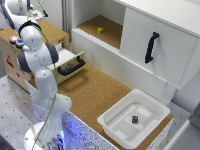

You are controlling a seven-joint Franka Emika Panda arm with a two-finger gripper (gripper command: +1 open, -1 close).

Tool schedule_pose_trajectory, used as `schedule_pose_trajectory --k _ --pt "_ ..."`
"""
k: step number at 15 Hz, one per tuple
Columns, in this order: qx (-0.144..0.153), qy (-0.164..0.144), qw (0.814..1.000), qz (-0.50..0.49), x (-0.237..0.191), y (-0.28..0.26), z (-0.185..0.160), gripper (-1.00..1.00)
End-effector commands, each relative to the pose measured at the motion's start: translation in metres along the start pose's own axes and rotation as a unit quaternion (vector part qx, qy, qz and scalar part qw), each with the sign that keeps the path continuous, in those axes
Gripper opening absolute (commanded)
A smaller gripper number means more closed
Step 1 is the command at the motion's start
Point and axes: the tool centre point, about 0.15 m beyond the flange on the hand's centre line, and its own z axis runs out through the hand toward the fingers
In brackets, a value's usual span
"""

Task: Toggle the blue light switch to turn on the blue light

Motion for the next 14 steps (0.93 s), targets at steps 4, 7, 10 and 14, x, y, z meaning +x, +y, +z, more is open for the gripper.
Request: schedule_pose_trajectory --k 4,7,10,14 --pt "-0.024 -0.077 0.996 0.027 0.034 0.002 0.008 -1.0" --pt "-0.023 -0.076 0.996 0.035 0.033 0.002 0.016 -1.0" --pt "-0.033 -0.078 0.995 0.047 0.036 -0.001 0.033 -1.0" --pt "-0.038 -0.082 0.995 0.039 0.037 -0.007 0.051 -1.0"
